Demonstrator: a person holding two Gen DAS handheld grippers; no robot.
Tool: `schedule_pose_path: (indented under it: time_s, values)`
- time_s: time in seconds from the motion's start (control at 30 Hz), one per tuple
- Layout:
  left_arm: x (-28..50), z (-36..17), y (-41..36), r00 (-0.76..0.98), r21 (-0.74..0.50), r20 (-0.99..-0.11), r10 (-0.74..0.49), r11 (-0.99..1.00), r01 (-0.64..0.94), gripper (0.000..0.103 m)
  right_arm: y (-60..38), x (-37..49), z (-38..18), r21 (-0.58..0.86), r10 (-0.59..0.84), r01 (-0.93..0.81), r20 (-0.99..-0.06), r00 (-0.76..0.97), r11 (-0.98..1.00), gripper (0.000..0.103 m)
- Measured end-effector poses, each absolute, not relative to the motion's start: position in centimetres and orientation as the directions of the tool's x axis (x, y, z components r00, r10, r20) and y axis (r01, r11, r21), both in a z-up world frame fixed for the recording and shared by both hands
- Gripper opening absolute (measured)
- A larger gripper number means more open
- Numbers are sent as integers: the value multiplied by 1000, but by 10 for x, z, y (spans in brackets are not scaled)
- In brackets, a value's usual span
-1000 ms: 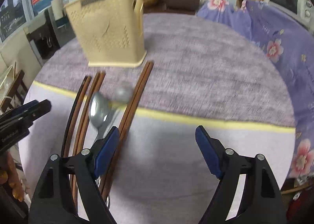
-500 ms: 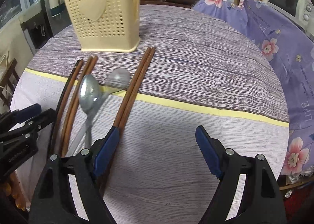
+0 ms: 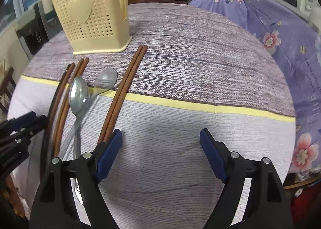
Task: Organize utensils
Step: 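Move left tool to another black chopstick while right tool approaches a brown chopstick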
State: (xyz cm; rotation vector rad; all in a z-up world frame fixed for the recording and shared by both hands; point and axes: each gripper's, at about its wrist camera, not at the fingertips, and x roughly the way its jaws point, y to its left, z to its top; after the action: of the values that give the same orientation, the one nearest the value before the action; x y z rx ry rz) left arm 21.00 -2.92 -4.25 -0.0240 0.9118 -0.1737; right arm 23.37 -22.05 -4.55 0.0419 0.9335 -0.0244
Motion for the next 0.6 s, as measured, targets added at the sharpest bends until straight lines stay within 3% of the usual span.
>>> schedule_pose_path:
  time_s: [0.27, 0.53, 0.6]
  values:
    - [208, -42, -30, 598, -86, -787, -154, 986, 140, 46, -202, 232, -44, 36, 43, -23, -811, 584, 999, 79]
    - [208, -43, -27, 595, -61, -792, -140, 987, 152, 46, -214, 232, -45, 14, 0, 20, -814, 580, 1000, 80]
    - [212, -43, -28, 597, -51, -791, -131, 987, 150, 46, -213, 236, -47, -50, -56, 27, -821, 569, 998, 79]
